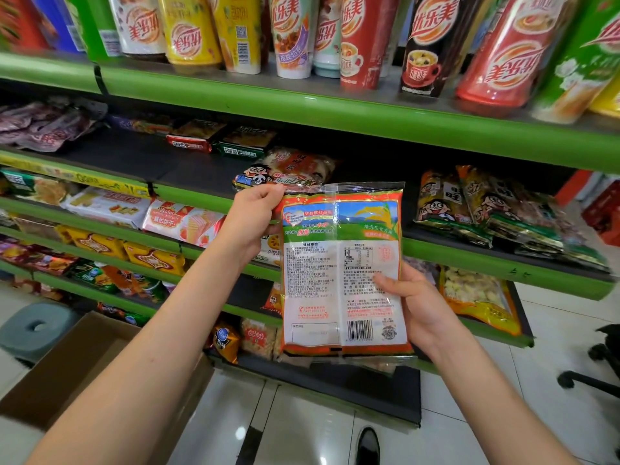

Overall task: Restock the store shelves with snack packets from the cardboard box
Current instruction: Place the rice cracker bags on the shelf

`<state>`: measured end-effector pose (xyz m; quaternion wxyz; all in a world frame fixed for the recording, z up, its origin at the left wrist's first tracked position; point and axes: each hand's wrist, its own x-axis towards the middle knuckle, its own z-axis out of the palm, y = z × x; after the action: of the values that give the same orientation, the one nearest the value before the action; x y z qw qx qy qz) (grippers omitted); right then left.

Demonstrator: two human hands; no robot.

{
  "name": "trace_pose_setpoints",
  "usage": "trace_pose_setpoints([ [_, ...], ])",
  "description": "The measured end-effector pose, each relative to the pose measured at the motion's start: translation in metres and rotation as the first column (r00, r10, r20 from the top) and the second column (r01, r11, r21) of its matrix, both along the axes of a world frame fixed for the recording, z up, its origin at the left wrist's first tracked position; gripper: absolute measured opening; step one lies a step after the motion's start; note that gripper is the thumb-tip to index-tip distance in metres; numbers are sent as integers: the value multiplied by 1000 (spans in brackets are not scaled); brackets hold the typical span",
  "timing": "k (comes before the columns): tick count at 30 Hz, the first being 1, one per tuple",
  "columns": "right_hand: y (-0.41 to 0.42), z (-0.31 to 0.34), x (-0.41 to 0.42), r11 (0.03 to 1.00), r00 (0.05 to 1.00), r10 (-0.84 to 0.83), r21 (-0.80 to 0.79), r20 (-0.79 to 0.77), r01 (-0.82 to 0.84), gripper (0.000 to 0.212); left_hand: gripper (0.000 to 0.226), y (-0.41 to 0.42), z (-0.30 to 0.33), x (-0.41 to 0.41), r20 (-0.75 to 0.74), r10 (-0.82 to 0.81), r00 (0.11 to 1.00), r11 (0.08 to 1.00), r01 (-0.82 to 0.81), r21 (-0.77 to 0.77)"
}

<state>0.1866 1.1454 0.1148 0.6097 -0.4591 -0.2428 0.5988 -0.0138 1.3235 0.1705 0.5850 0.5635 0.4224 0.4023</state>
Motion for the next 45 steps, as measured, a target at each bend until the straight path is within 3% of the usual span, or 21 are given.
trace_pose_setpoints([
  [11, -2, 2, 3, 1000, 1000, -15, -13, 8, 15, 38, 26, -2, -3, 2, 16, -13, 1000, 1000, 13, -26],
  [16, -3, 4, 2, 999, 1000, -12, -33, 1, 12, 45, 30, -5, -5, -2, 28, -22, 999, 999, 24, -38],
  [20, -2, 2, 4, 999, 998, -19, -45, -65, 16, 47, 39, -19, -16, -5, 158, -58, 986, 984, 84, -159],
  [23, 5, 2, 1, 996, 993, -80, -48, -92, 76, 53, 55, -44, -34, -1, 265, -197, 944, 910, 276, -309],
  [25, 13, 3, -6, 980, 980, -195, -31, 34, 196, 53, 60, -59, -34, 3, 351, -253, 902, 830, 389, -401],
  [26, 15, 4, -9, 962, 943, -268, 9, 198, 272, 54, 60, -62, -31, 4, 382, -243, 892, 817, 400, -416],
  [28, 17, 5, -14, 938, 713, -329, 124, 620, 324, 48, 57, -64, -23, 4, 413, -203, 888, 854, 367, -368],
  [29, 16, 6, -17, 945, 579, -307, 170, 756, 278, 38, 55, -64, -20, 4, 418, -203, 885, 880, 353, -319],
  [30, 14, 9, -21, 959, 498, -270, 183, 824, 218, 28, 50, -66, -16, 3, 401, -225, 888, 903, 345, -258],
  [32, 12, 18, -32, 982, 480, -186, 144, 857, 124, 23, 34, -71, -3, 4, 291, -271, 918, 940, 318, -128],
  [34, 9, 33, -42, 997, 674, -71, 64, 736, 36, 49, 28, -75, 11, 10, 135, -267, 954, 959, 277, -64],
  [36, 5, 44, -46, 991, 926, 78, 70, 371, -111, 60, 25, -79, 24, 16, -61, -281, 958, 959, 278, -44],
  [37, 2, 48, -45, 987, 981, 111, 97, 158, -127, 65, 25, -81, 25, 16, -169, -287, 943, 957, 291, 1],
  [38, 1, 51, -43, 986, 991, 133, 103, -30, -129, 71, 25, -85, 24, 16, -258, -297, 920, 941, 328, 86],
  [40, 2, 48, -37, 985, 955, 155, 116, -254, -129, 72, 24, -95, 17, 15, -352, -338, 873, 866, 435, 247],
  [43, 7, 43, -32, 996, 949, 44, 82, -313, -19, 55, 46, -99, 9, 17, -501, -346, 793, 729, 564, 389],
  [45, 12, 39, -23, 997, 947, -63, 11, -316, 70, 57, 65, -97, 4, 16, -618, -307, 724, 637, 639, 432],
])
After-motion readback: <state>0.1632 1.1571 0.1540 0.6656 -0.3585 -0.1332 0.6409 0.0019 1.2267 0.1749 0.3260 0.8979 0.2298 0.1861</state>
